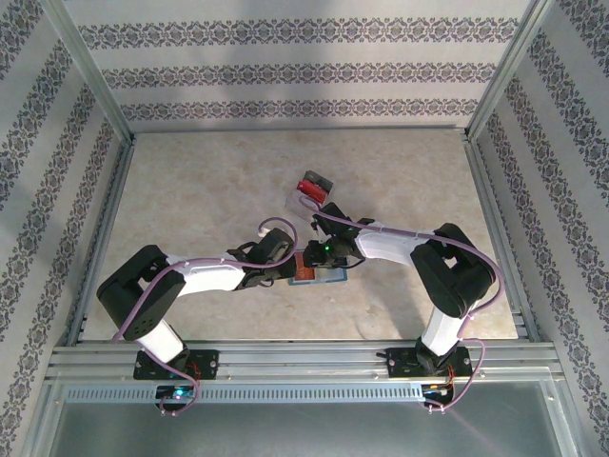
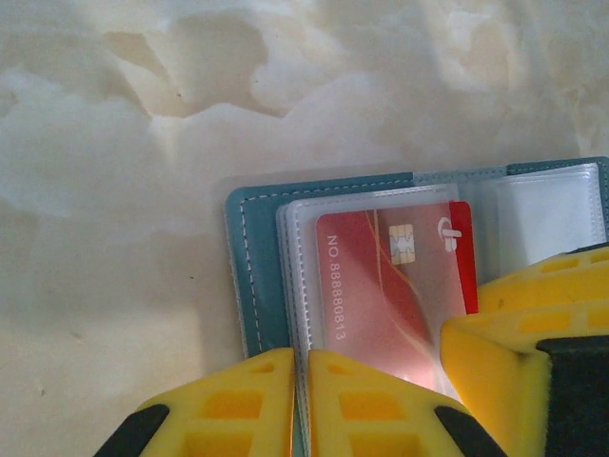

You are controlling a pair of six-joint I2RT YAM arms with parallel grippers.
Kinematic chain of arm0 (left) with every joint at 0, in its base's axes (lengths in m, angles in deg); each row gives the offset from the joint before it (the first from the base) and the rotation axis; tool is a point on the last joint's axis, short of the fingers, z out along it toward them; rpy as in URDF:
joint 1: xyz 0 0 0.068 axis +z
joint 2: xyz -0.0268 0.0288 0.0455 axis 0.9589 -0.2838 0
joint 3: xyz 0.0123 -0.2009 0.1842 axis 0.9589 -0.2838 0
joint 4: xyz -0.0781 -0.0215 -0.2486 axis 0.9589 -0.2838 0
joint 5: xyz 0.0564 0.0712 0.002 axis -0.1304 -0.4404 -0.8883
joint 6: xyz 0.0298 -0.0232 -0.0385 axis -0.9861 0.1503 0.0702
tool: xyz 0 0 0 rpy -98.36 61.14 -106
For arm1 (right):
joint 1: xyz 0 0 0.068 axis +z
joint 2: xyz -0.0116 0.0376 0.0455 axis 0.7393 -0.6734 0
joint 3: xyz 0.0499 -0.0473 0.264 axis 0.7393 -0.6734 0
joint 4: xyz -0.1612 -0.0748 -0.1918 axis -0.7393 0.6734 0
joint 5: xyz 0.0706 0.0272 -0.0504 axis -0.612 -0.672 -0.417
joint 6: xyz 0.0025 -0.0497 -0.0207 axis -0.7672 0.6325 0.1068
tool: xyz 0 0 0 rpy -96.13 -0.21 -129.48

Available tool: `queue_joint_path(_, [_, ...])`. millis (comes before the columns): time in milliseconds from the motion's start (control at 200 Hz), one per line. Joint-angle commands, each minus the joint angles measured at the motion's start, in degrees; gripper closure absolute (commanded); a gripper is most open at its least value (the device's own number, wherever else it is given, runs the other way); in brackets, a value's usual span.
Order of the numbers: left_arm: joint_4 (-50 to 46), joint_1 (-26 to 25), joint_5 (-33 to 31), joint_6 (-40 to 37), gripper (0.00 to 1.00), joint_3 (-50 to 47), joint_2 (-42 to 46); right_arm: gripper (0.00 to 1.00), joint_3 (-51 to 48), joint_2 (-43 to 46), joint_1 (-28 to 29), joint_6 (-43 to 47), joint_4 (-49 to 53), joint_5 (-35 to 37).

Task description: Take the credit cards out of the card holder

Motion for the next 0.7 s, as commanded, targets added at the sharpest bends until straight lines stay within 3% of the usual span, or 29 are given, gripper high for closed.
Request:
queue_joint_path(0, [1.0,0.5,0.5,0.8,0.88,-1.0,-1.0,0.69,-1.1,-1.2,-0.7,-0.6,-1.5,-1.8])
queue_joint_path(695, [0.8,0.5,2.0,1.0,0.87,-1.1,-2.4,0.71,-7.1,3.5,-3.1,-4.8,-14.1,-12.3])
